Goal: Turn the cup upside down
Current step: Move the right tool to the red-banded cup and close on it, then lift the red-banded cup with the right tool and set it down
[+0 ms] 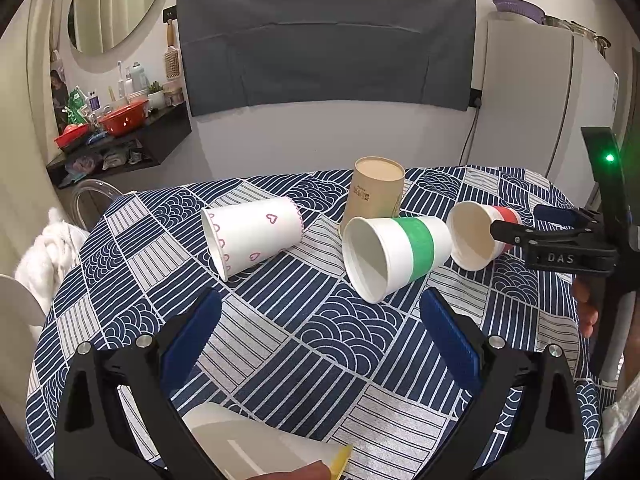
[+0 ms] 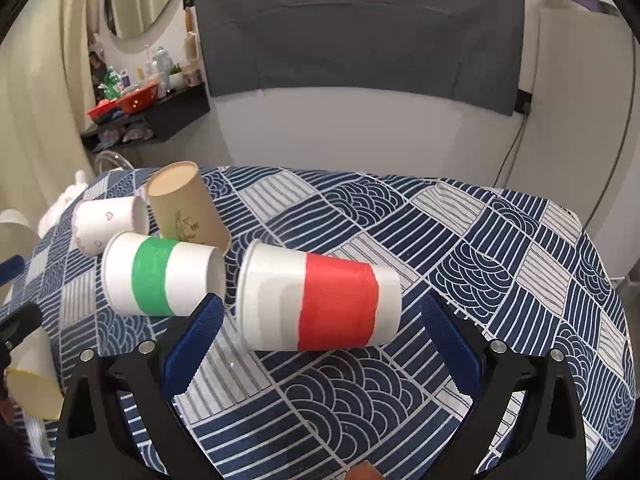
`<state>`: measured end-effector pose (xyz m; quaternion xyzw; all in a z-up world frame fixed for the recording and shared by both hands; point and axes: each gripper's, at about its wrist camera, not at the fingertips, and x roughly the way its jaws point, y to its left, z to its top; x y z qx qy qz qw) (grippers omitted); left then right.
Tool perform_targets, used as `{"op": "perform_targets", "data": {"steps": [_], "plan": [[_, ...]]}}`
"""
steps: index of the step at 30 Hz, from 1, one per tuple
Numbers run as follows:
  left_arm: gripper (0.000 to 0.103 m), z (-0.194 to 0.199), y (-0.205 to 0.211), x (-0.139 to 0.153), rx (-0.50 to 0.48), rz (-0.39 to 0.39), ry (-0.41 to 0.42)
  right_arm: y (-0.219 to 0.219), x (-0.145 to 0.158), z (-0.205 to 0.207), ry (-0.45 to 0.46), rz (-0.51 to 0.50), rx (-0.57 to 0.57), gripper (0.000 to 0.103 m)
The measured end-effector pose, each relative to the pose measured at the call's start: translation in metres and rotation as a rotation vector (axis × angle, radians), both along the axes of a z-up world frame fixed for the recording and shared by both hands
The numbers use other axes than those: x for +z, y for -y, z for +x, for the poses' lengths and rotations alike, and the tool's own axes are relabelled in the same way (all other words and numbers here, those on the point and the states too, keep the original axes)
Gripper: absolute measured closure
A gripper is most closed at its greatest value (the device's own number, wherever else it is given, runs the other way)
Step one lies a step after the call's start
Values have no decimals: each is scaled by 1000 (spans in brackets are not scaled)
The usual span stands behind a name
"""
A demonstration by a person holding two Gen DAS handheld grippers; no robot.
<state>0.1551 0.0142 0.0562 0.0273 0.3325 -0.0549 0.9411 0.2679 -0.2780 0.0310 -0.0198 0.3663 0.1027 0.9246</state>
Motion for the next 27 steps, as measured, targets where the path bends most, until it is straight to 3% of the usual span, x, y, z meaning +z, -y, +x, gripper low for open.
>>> {"op": "perform_targets", "data": {"steps": [8, 11, 16, 20, 27], "plan": [[6, -4, 1, 1, -22, -21, -9, 6, -20, 17, -88, 52, -8, 8], [6, -6, 4, 1, -34, -20, -7, 7, -23, 16, -91, 76, -9, 18], [6, -13, 4, 3, -41, -7, 13, 12, -8, -4, -65, 110, 27, 18], [6, -20, 1, 6, -40, -22, 7, 25, 8, -28, -73, 213, 35, 18], [6, -49, -9, 18, -73, -44, 24, 34, 28, -64, -183, 503, 116, 17]]}}
